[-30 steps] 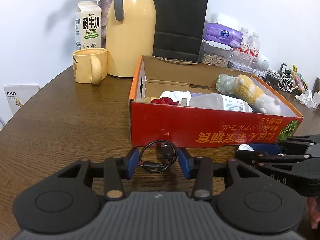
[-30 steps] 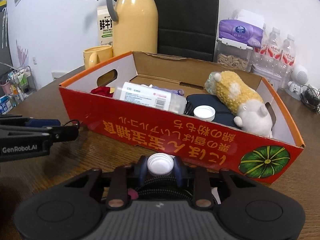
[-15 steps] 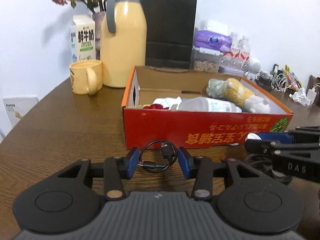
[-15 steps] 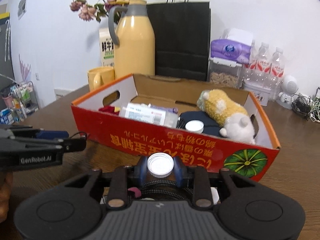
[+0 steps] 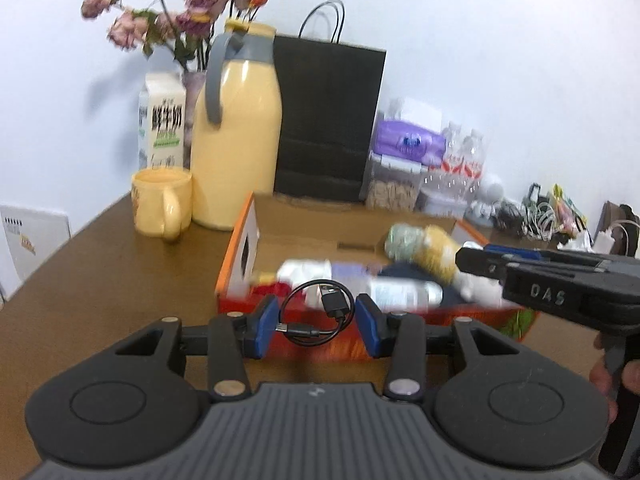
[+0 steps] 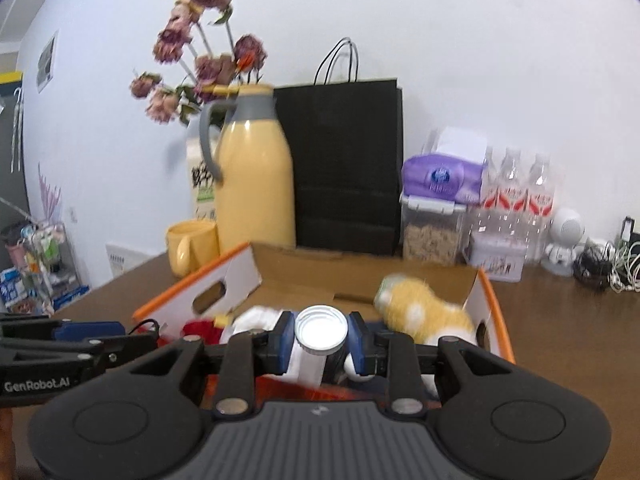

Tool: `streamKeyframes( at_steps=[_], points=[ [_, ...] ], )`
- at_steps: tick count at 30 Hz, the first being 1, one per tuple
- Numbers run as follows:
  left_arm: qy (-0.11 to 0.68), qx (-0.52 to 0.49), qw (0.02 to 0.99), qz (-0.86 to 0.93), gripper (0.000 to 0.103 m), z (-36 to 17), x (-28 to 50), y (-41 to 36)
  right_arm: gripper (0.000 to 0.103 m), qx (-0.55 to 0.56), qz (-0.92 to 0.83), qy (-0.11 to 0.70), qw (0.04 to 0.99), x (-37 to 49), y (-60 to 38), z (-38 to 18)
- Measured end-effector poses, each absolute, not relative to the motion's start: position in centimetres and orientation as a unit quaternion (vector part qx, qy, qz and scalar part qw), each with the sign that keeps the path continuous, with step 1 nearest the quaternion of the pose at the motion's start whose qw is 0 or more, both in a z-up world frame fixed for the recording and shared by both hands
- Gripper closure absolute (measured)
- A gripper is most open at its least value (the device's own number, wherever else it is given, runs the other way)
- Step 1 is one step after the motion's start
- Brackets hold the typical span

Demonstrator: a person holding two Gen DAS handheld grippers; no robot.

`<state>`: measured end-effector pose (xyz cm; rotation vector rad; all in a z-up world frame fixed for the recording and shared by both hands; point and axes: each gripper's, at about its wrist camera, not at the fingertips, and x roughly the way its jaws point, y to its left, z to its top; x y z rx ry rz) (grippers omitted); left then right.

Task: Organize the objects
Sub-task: 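Carry the black cable and white cap into the box and open both tools, then withdraw both tools from the box back over the table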

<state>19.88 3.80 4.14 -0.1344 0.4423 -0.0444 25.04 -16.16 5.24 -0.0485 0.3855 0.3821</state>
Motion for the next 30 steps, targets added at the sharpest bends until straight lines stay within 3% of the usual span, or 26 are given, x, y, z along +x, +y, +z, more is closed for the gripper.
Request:
streamKeyframes(
  at_steps=[7, 22, 23, 24, 26, 27, 28, 29, 30],
  points=[
    [0.178, -0.062, 0.982, 0.001, 0.060, 7.4, 25.0, 2.1, 0.076, 0.002, 0.174, 0.165, 0.971, 28.4, -16.7, 5.8],
    [0.219, -0.048, 0.974, 0.029, 0.059, 2.8, 28.7, 1.3, 0.076, -0.014, 0.155, 0.212, 0.965, 30.8, -16.6, 1.7],
    [0.220, -0.044, 0.974, 0.032, 0.055, 2.7, 28.6, 1.1, 0.075, -0.014, 0.155, 0.212, 0.965, 30.7, -16.6, 1.7],
    [0.220, -0.039, 0.974, 0.034, 0.043, 2.6, 28.6, 1.0, 0.075, -0.015, 0.156, 0.213, 0.964, 30.5, -16.5, 1.7],
    [0.210, -0.029, 0.976, 0.039, 0.024, 2.6, 28.2, 0.7, 0.065, -0.016, 0.151, 0.212, 0.965, 30.1, -16.5, 1.8],
    [0.202, -0.025, 0.978, 0.040, 0.020, 2.7, 27.9, 0.6, 0.046, -0.017, 0.148, 0.211, 0.966, 29.9, -16.5, 1.8],
    [0.191, -0.023, 0.980, 0.049, 0.018, 2.9, 27.6, 0.6, 0.033, -0.017, 0.141, 0.208, 0.968, 29.7, -16.6, 1.9],
    [0.184, -0.023, 0.981, 0.053, 0.008, 3.0, 27.4, 0.7, 0.026, -0.018, 0.133, 0.205, 0.970, 29.6, -16.7, 2.0],
    [0.181, -0.027, 0.982, 0.052, 0.000, 3.1, 27.2, 0.8, 0.013, -0.018, 0.128, 0.202, 0.971, 29.5, -16.8, 2.1]
  ],
)
